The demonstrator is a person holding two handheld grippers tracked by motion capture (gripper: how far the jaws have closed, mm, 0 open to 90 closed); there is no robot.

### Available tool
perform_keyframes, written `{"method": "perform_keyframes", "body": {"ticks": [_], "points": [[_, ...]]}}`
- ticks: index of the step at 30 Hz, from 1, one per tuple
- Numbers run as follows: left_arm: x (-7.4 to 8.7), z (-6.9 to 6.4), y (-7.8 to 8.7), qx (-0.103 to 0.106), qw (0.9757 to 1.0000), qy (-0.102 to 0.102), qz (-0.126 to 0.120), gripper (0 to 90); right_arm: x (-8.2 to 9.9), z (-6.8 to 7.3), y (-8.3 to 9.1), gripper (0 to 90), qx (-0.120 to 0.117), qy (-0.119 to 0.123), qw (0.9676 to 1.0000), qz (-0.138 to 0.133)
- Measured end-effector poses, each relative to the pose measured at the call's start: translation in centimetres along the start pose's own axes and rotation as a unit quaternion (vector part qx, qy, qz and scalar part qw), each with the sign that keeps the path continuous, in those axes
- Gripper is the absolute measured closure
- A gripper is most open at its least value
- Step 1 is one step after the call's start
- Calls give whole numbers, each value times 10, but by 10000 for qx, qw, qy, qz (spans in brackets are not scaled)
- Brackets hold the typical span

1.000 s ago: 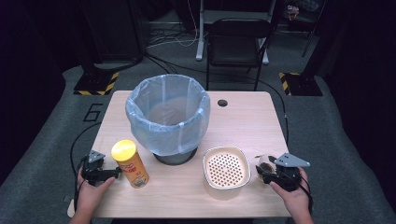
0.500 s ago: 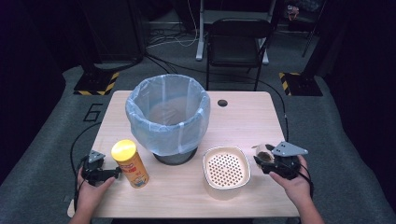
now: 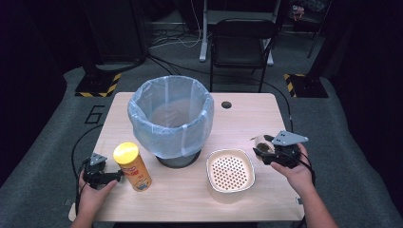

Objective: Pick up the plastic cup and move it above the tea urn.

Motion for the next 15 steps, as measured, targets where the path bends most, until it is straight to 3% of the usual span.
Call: {"method": "perform_keyframes", "body": {"ticks": [7, 15], "points": [[0, 0, 0, -3, 10000, -4, -5, 73, -12, -10, -8, 350, -332, 102, 9990, -279], [0, 0, 0, -4, 10000, -10, -5, 73, -25, -15, -18, 349, -479, 379, 9977, -286]]}}
Point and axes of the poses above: each handheld gripper's, and its own axes: y roughly backward along the jaws, x roughly out of its underside, z roughly to its left, the point moved 3 cm from there along -y, roughly forward along the jaws, and after that the axes turned 9 degrees about -x, right-handed, at the moved point
